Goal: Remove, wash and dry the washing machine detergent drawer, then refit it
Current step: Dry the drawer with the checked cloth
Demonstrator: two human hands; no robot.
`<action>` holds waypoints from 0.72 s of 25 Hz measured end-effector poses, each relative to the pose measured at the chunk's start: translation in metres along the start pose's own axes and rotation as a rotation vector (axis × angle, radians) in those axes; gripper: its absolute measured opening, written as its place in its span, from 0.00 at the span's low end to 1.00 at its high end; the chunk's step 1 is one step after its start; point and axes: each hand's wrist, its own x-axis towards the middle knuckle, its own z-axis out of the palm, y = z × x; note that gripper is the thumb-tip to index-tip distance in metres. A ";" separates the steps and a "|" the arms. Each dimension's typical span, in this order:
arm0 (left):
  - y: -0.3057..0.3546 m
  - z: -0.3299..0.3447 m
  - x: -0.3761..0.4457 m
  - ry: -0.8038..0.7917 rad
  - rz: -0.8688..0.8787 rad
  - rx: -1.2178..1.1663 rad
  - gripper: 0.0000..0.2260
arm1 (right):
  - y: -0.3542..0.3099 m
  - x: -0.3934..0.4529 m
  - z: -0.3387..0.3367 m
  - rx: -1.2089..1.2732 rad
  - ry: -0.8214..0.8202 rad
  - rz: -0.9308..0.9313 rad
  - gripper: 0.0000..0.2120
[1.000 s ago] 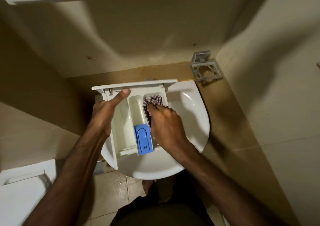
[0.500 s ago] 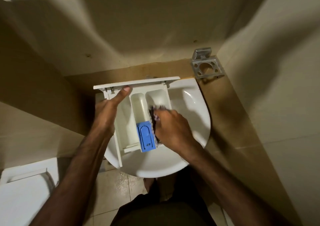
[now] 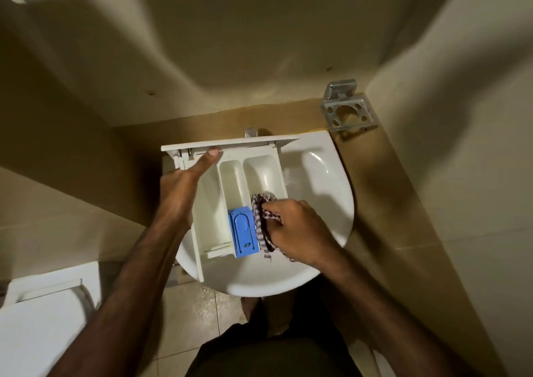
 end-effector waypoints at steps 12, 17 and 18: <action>-0.010 0.015 -0.024 -0.171 -0.113 -0.243 0.18 | -0.017 0.026 0.004 0.055 0.770 -0.077 0.19; -0.010 0.015 -0.028 -0.307 -0.189 -0.374 0.18 | -0.015 0.050 0.024 -0.210 0.770 0.033 0.21; -0.012 0.014 -0.027 -0.314 -0.214 -0.401 0.18 | -0.014 0.052 0.026 -0.216 0.813 0.002 0.17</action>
